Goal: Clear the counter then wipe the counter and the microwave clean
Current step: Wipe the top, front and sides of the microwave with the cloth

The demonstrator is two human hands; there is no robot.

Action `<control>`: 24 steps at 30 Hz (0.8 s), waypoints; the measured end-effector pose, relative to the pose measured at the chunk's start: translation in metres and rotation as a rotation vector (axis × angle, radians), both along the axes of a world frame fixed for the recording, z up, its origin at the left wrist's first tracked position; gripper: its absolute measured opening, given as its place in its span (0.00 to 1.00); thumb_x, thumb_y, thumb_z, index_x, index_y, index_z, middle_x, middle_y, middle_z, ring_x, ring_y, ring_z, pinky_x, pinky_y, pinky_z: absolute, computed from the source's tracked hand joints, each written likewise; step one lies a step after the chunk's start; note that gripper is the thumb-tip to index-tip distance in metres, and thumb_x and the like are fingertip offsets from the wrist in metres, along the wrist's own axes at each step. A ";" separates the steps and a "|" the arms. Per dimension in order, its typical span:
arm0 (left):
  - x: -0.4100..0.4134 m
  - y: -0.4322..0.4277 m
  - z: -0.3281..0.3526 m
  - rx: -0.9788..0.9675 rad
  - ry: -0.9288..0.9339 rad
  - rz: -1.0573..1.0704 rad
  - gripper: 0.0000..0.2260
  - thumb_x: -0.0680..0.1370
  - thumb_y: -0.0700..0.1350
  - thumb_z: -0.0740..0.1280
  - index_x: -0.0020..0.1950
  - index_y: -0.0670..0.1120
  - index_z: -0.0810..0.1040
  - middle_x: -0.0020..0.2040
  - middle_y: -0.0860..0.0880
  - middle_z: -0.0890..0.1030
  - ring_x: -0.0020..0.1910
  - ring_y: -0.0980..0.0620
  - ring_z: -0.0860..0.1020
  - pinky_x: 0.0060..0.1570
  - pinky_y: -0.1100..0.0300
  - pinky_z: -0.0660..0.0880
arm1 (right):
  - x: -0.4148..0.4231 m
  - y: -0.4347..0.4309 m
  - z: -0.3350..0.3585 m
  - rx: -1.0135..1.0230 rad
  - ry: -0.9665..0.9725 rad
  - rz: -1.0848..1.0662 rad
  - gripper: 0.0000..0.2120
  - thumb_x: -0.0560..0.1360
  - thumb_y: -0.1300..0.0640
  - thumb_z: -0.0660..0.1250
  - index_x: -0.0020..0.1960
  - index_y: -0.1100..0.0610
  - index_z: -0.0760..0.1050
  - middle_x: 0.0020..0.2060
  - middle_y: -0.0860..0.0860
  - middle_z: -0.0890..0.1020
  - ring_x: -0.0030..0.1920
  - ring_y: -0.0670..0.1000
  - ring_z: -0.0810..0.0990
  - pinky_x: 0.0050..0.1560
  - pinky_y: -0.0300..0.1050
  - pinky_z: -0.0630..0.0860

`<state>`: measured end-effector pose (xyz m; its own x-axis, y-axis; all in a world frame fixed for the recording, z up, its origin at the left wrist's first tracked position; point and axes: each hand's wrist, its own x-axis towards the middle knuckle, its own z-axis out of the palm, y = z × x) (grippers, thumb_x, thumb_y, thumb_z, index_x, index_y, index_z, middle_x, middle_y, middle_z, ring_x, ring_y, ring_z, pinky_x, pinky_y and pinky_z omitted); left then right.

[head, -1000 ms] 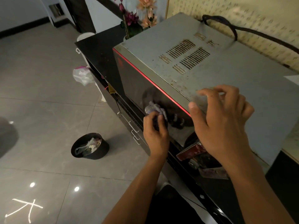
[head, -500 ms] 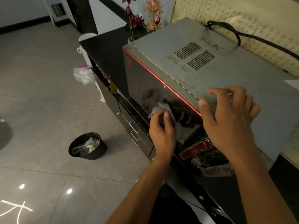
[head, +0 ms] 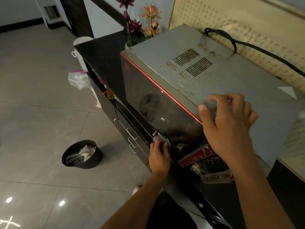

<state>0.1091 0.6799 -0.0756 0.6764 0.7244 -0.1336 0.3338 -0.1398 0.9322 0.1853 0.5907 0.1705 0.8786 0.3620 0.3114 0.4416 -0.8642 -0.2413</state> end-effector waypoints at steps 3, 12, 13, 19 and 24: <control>0.007 -0.004 0.019 -0.077 -0.112 0.034 0.07 0.83 0.53 0.61 0.54 0.53 0.76 0.51 0.52 0.78 0.49 0.55 0.78 0.47 0.49 0.79 | -0.001 0.000 0.000 0.029 0.001 -0.008 0.22 0.79 0.39 0.55 0.63 0.51 0.73 0.62 0.55 0.68 0.63 0.56 0.66 0.64 0.55 0.59; 0.019 -0.010 0.132 0.326 -0.726 -0.105 0.04 0.81 0.42 0.68 0.54 0.44 0.79 0.49 0.45 0.75 0.47 0.57 0.73 0.44 0.59 0.73 | -0.003 -0.001 -0.001 0.091 -0.032 -0.017 0.20 0.80 0.42 0.56 0.63 0.53 0.73 0.62 0.56 0.69 0.64 0.57 0.66 0.63 0.51 0.57; 0.019 -0.007 0.124 0.376 -0.741 -0.127 0.04 0.81 0.42 0.69 0.55 0.46 0.77 0.50 0.46 0.74 0.46 0.58 0.71 0.42 0.60 0.73 | -0.003 -0.001 -0.001 0.106 -0.033 -0.019 0.19 0.80 0.42 0.56 0.62 0.52 0.73 0.62 0.56 0.69 0.64 0.57 0.66 0.62 0.50 0.56; 0.011 0.000 0.048 0.330 -0.533 -0.096 0.05 0.80 0.42 0.69 0.54 0.47 0.76 0.50 0.47 0.74 0.43 0.55 0.74 0.39 0.59 0.75 | -0.001 -0.002 0.000 0.128 -0.008 -0.039 0.17 0.81 0.43 0.57 0.62 0.52 0.73 0.62 0.55 0.69 0.65 0.56 0.66 0.64 0.48 0.53; -0.003 -0.004 0.010 0.080 -0.243 -0.102 0.02 0.81 0.42 0.69 0.53 0.47 0.79 0.49 0.53 0.76 0.46 0.61 0.76 0.44 0.70 0.72 | -0.004 -0.001 0.002 0.066 -0.011 -0.034 0.15 0.80 0.46 0.62 0.63 0.52 0.73 0.62 0.55 0.69 0.65 0.56 0.65 0.66 0.55 0.57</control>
<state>0.1059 0.6757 -0.0653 0.7515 0.6526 0.0967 0.0820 -0.2378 0.9679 0.1817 0.5900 0.1722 0.8864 0.3105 0.3434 0.4152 -0.8612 -0.2930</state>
